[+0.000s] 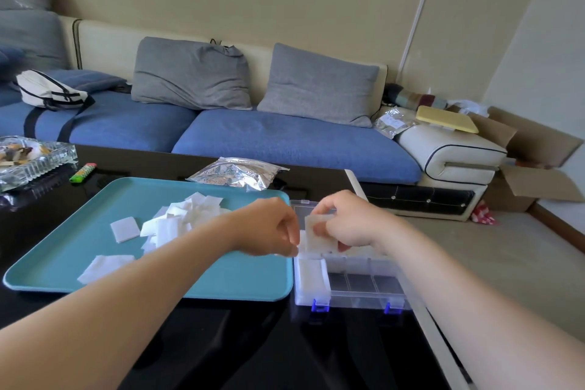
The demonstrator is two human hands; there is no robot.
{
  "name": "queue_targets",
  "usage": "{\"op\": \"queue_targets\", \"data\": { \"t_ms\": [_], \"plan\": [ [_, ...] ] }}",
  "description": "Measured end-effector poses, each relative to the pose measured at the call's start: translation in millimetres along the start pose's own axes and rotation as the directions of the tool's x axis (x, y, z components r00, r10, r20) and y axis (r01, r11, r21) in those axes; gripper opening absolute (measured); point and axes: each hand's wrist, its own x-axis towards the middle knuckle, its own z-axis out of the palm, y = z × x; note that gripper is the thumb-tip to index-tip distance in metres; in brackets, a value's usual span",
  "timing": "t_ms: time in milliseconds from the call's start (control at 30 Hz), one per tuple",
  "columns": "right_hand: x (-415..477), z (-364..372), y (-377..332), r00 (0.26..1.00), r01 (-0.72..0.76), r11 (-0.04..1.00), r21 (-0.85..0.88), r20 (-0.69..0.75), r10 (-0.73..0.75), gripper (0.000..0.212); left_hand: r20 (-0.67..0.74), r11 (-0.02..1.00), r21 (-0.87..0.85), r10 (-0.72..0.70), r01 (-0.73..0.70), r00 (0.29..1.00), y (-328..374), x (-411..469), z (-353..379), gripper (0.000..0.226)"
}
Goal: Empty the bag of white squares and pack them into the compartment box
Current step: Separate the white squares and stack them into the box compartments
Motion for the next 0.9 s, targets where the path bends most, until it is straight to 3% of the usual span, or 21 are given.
{"op": "queue_targets", "data": {
  "t_ms": [133, 367, 500, 633, 767, 900],
  "plan": [
    [-14.8, -8.9, 14.1, 0.991, -0.047, 0.992, 0.117, 0.134, 0.031, 0.010, 0.103, 0.996, 0.087, 0.010, -0.019, 0.995, 8.1, -0.7, 10.6, 0.028],
    [-20.6, 8.4, 24.7, 0.992, -0.045, 0.953, 0.300, 0.127, 0.007, 0.024, 0.114, 0.995, 0.088, -0.049, 0.039, 0.992, 10.9, -0.3, 14.0, 0.061],
    [-24.3, 15.1, 21.4, 0.990, -0.065, 0.974, 0.217, 0.139, 0.036, 0.035, 0.128, 0.996, 0.082, -0.056, 0.046, 0.990, 9.9, -2.6, 13.1, 0.066],
    [-24.2, 19.5, 17.6, 0.992, -0.063, 0.991, 0.116, 0.118, 0.049, 0.038, 0.136, 0.994, 0.102, -0.039, 0.025, 0.990, 10.7, -3.5, 12.2, 0.057],
    [-20.0, 25.9, 15.9, 0.992, -0.011, 0.994, -0.104, 0.126, 0.025, 0.043, 0.174, 0.992, 0.123, -0.015, -0.007, 0.985, 11.6, -4.2, 10.0, 0.043],
    [-21.1, 27.3, 11.9, 0.995, 0.072, 0.932, -0.356, 0.085, -0.045, 0.047, 0.198, 0.988, 0.150, 0.004, -0.034, 0.980, 15.1, -7.0, 8.8, 0.019]
  ]
}}
